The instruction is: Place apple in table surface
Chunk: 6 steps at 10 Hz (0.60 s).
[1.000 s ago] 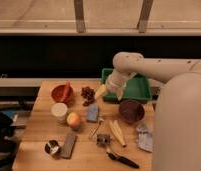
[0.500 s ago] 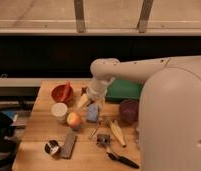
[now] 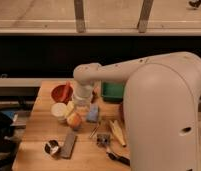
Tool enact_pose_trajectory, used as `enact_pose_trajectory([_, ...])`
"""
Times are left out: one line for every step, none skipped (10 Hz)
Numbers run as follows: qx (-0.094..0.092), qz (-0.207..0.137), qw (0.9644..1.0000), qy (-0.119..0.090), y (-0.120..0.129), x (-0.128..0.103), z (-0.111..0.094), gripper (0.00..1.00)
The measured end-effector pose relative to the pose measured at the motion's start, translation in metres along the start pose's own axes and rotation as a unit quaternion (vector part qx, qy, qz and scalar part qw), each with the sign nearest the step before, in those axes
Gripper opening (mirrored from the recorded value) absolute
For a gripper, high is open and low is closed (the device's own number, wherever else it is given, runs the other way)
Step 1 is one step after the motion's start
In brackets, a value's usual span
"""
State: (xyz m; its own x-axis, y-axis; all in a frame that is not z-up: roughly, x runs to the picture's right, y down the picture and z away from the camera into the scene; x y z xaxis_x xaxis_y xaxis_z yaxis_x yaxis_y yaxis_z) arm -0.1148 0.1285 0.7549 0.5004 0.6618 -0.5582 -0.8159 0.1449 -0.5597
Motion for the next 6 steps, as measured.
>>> enact_pose_trajectory([0.000, -0.010, 0.9999, 0.009, 0.008, 0.001, 0.007, 0.80])
enact_pose_trajectory([0.001, -0.017, 0.9997, 0.018, 0.012, 0.002, 0.015, 0.80])
enact_pose_trajectory([0.004, -0.020, 0.9994, 0.028, 0.011, 0.003, 0.023, 0.80])
enact_pose_trajectory([0.006, -0.021, 0.9992, 0.033, 0.010, 0.003, 0.027, 0.80])
enact_pose_trajectory([0.014, -0.020, 0.9991, 0.034, 0.005, -0.001, 0.030, 0.80])
enact_pose_trajectory([0.021, -0.015, 0.9992, 0.032, -0.001, -0.004, 0.030, 0.80])
